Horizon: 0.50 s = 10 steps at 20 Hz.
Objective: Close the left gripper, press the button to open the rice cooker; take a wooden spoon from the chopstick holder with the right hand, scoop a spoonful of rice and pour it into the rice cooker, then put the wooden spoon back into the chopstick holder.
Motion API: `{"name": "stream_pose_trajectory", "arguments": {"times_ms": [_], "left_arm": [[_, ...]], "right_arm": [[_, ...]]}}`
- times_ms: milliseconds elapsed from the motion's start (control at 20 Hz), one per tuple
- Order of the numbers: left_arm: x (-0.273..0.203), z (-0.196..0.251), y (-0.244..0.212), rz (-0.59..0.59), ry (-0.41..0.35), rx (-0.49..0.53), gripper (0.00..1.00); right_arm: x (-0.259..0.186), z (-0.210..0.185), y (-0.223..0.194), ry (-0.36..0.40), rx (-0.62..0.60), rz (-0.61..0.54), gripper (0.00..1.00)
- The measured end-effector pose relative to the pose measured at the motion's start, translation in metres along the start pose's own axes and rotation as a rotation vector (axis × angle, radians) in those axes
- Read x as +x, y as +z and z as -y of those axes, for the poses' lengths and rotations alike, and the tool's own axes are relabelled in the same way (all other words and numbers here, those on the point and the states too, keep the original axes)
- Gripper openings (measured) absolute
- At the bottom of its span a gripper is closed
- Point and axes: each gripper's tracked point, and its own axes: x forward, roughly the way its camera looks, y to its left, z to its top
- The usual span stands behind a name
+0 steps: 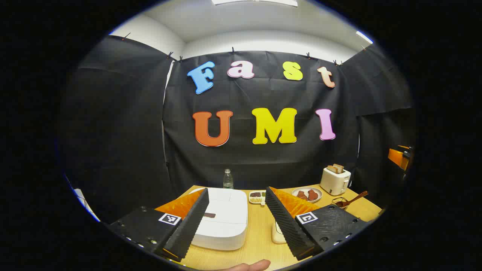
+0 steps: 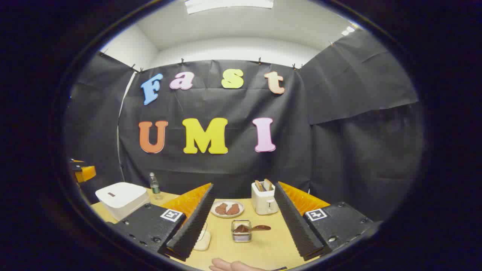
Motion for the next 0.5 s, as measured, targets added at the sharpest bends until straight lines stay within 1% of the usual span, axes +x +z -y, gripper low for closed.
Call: {"name": "stream_pose_trajectory", "arguments": {"times_ms": [50, 100, 200, 400, 450, 500], "left_arm": [[-0.001, 0.000, 0.000, 0.007, -0.009, 0.006, 0.95], [-0.002, 0.002, 0.000, 0.010, -0.021, 0.011, 0.95], [-0.004, 0.005, 0.001, 0.015, -0.039, -0.002, 0.95], [-0.007, 0.007, 0.013, 0.049, -0.052, 0.019, 0.95], [-0.007, 0.006, 0.013, 0.053, -0.052, 0.027, 0.95], [-0.008, 0.002, 0.015, 0.062, -0.037, 0.033, 0.95]], "right_arm": [[-0.002, 0.000, -0.001, 0.003, -0.004, 0.005, 0.98], [-0.005, 0.000, 0.000, 0.005, -0.005, 0.008, 1.00], [-0.008, -0.001, 0.003, 0.014, -0.011, 0.019, 1.00], [-0.016, 0.006, 0.014, -0.006, -0.023, 0.080, 1.00], [-0.017, 0.007, 0.014, -0.006, -0.023, 0.093, 0.98], [-0.020, 0.007, 0.015, -0.004, -0.022, 0.100, 0.98]]}}
